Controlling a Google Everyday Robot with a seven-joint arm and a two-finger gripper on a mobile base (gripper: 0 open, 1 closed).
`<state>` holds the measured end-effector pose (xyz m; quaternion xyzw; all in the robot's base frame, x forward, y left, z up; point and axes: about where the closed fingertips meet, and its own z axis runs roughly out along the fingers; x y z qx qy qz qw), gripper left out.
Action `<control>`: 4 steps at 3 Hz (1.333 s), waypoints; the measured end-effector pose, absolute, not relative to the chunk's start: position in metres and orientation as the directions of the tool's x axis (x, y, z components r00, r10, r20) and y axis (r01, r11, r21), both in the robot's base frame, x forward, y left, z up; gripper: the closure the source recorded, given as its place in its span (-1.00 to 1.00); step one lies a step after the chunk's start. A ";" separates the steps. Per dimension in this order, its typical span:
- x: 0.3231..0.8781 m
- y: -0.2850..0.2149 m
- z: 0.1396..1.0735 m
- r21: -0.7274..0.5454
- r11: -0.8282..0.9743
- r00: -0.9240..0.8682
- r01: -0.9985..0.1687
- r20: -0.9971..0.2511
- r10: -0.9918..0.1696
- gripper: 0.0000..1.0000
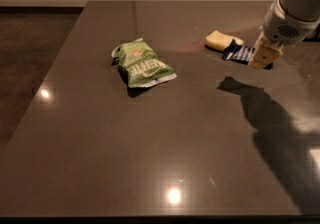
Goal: Move rxbar blueberry near sponge
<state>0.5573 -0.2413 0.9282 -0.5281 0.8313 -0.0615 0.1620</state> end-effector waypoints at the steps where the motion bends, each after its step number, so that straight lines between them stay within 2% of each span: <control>1: 0.590 -0.263 0.920 -0.281 0.553 -0.502 -0.784 -0.237 -0.832 1.00; 3: 0.633 -0.268 0.879 -0.250 0.674 -0.603 -0.695 -0.308 -0.736 1.00; 4: 0.646 -0.259 0.863 -0.243 0.705 -0.629 -0.667 -0.323 -0.707 0.67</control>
Offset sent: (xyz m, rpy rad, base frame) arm 0.0863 -0.0399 -0.0507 0.1157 -0.0613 -0.3211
